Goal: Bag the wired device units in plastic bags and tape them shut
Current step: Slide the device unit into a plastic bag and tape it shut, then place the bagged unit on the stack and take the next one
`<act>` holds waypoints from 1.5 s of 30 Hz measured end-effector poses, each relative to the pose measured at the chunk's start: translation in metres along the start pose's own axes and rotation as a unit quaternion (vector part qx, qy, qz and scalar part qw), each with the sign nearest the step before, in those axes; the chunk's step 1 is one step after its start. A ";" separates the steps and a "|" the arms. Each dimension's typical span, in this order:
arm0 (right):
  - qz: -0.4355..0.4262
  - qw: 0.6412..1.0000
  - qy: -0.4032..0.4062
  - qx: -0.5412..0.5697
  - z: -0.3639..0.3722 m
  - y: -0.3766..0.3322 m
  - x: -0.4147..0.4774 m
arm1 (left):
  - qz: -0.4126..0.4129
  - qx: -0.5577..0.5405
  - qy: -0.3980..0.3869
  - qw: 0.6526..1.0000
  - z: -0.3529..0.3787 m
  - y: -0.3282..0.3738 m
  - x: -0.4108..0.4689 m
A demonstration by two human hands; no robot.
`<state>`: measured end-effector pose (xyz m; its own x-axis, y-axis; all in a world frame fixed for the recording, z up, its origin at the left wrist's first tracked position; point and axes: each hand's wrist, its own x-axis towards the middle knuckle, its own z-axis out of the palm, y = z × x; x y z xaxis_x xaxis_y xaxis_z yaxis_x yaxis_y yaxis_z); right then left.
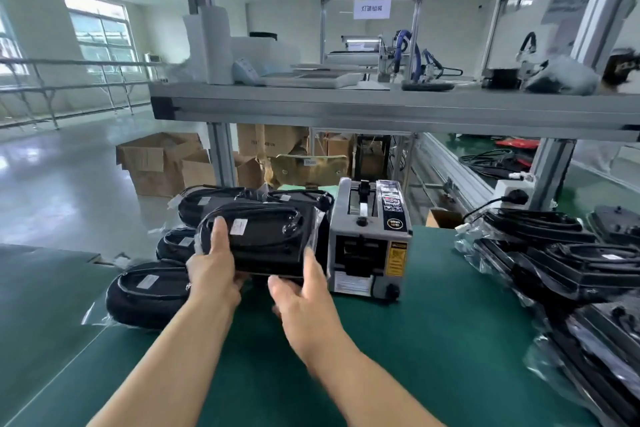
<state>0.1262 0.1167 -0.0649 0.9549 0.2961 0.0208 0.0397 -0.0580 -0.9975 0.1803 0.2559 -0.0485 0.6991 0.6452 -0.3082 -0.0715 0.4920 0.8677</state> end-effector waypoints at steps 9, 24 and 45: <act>0.075 0.990 0.113 0.040 0.002 -0.003 0.053 | -0.047 -0.004 -0.115 0.992 0.025 -0.016 0.042; 0.113 0.972 0.183 0.092 0.016 0.005 0.033 | 0.014 0.238 -0.015 0.971 0.024 -0.036 0.050; 0.086 0.983 0.143 0.073 -0.059 0.009 -0.056 | 0.129 0.134 -0.148 0.971 -0.004 -0.080 -0.117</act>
<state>0.0908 0.0438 -0.0709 0.9883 0.0132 -0.1516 -0.1522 0.0600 -0.9865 0.1018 0.1437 -0.0831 0.8593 0.5110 0.0235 -0.1111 0.1415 0.9837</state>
